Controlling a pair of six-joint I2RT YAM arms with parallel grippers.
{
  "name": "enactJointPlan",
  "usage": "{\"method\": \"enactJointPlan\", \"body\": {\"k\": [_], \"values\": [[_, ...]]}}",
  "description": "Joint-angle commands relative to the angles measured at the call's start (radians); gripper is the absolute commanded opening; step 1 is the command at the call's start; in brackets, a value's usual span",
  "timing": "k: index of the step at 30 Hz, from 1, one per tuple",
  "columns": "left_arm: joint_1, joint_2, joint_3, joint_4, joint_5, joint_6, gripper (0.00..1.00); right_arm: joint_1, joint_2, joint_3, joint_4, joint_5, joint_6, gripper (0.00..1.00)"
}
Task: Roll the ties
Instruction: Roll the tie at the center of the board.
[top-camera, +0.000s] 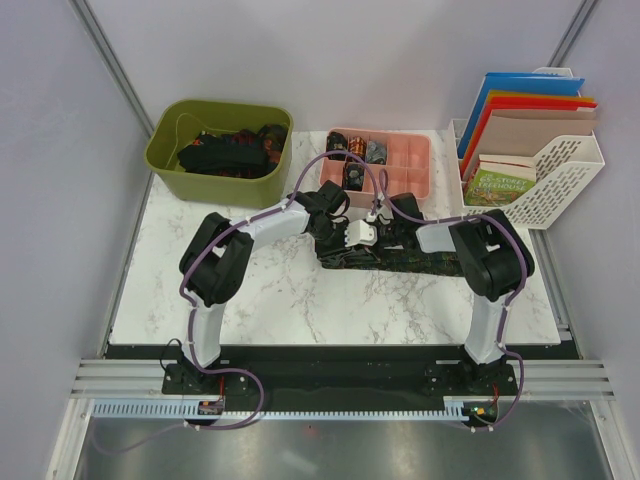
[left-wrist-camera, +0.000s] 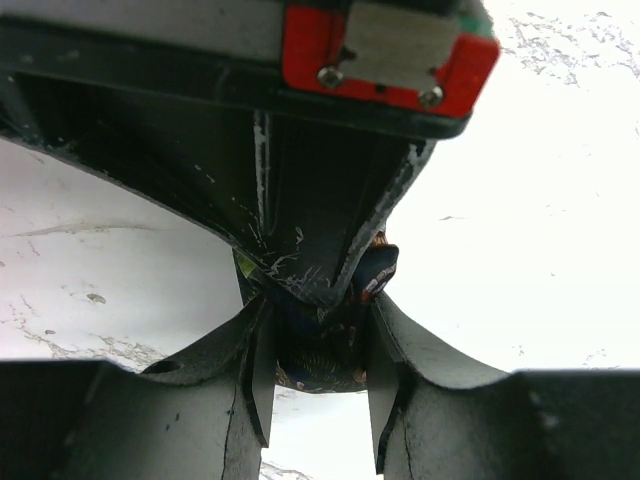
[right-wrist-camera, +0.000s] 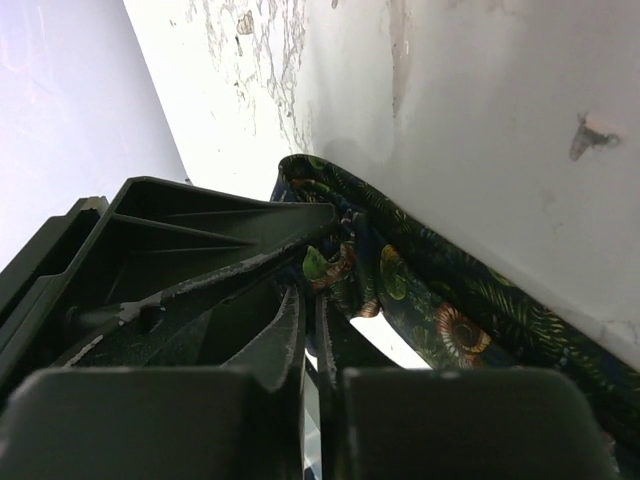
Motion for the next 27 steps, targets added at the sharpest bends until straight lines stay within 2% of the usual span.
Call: {"method": "enactJointPlan", "body": {"k": [1, 17, 27], "values": [[0.008, 0.073, -0.066, -0.128, -0.109, 0.054, 0.29, -0.006, 0.035, 0.031, -0.064, 0.063, -0.077, 0.0], [0.009, -0.025, 0.007, -0.142, 0.029, 0.031, 0.59, -0.048, 0.076, 0.019, -0.124, 0.116, -0.134, 0.0], [0.055, -0.108, 0.007, -0.078, 0.129, -0.012, 0.74, -0.058, 0.104, 0.036, -0.229, 0.162, -0.206, 0.0]]}}
